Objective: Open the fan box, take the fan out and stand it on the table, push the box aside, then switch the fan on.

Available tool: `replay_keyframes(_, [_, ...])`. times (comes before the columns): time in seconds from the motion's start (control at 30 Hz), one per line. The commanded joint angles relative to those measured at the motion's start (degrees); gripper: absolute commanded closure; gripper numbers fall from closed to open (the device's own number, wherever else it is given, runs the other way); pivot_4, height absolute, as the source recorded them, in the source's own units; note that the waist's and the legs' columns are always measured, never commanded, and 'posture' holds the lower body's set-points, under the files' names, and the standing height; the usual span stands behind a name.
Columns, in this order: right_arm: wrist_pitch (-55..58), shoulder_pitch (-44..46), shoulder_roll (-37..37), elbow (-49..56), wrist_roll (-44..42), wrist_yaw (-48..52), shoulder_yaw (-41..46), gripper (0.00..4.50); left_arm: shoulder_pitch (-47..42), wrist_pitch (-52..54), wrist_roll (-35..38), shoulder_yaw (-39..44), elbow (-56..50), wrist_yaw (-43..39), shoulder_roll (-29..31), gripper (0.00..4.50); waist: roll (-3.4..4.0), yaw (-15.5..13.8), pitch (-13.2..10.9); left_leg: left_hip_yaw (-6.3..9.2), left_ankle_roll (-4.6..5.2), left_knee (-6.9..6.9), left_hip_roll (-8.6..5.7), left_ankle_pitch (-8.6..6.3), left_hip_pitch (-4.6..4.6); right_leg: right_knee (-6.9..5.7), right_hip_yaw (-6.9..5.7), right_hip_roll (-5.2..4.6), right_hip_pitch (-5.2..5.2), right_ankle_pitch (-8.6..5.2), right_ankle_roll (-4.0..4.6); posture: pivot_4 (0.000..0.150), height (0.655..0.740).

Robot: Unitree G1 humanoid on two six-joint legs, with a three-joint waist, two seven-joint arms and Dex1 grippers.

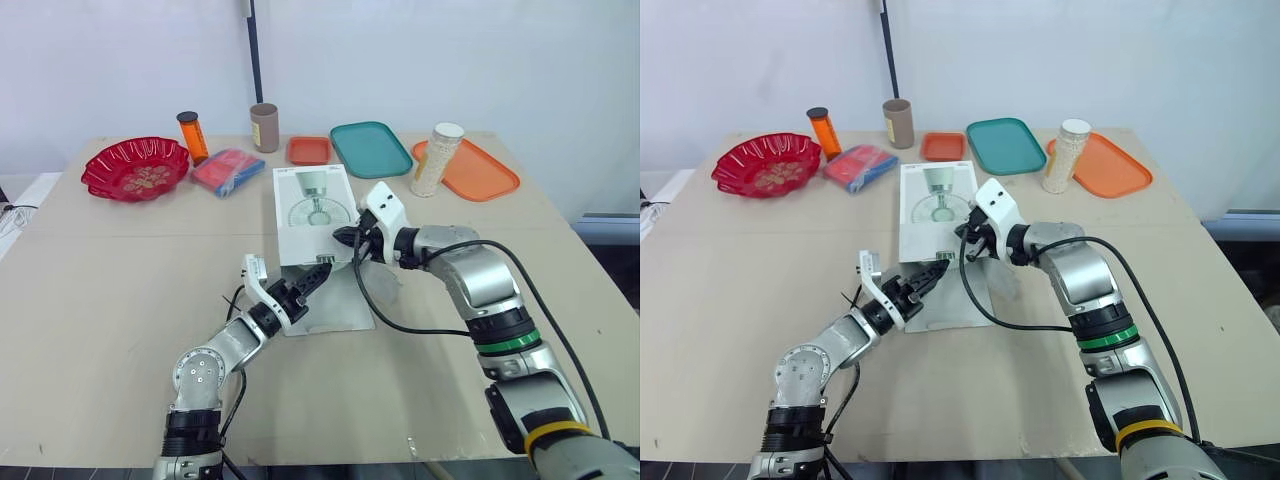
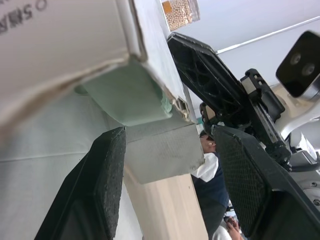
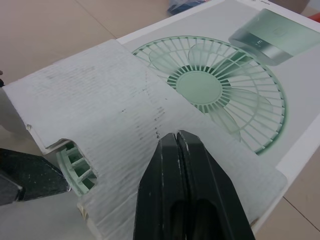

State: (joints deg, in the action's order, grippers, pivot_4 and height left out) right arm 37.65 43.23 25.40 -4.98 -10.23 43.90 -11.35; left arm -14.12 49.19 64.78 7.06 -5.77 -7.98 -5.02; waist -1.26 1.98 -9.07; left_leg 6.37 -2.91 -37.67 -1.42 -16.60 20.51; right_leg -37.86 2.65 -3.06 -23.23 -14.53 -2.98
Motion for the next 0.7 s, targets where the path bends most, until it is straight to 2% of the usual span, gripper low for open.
replay_keyframes(0.03, [0.3,-0.1,0.2,1.3,0.2,0.9,-0.7,4.50,0.9,2.1,-0.3,-1.6,1.5,0.9,-1.0,1.59,0.00,-0.1,0.0,0.00,0.00,0.00,0.00,0.00,0.00,0.01,0.00,0.00,0.01,0.00,0.00,0.150,0.7400])
replay_keyframes(0.37, [-0.5,0.1,-0.2,0.7,0.5,1.6,-1.3,4.50,1.0,1.5,2.2,1.3,3.8,5.5,-3.1,1.59,0.06,-0.2,0.0,0.07,-0.02,0.04,-0.01,0.01,0.00,0.16,-0.05,-0.01,0.08,0.02,-0.04,0.150,0.7400])
replay_keyframes(0.7, [-0.2,-0.2,0.1,1.1,0.8,1.6,-1.1,4.50,-0.8,1.2,2.6,1.7,7.0,6.8,-3.6,1.59,0.12,-0.3,0.1,0.13,-0.10,0.06,-0.02,0.06,0.00,0.25,-0.09,0.00,0.14,0.04,-0.07,0.150,0.7400])
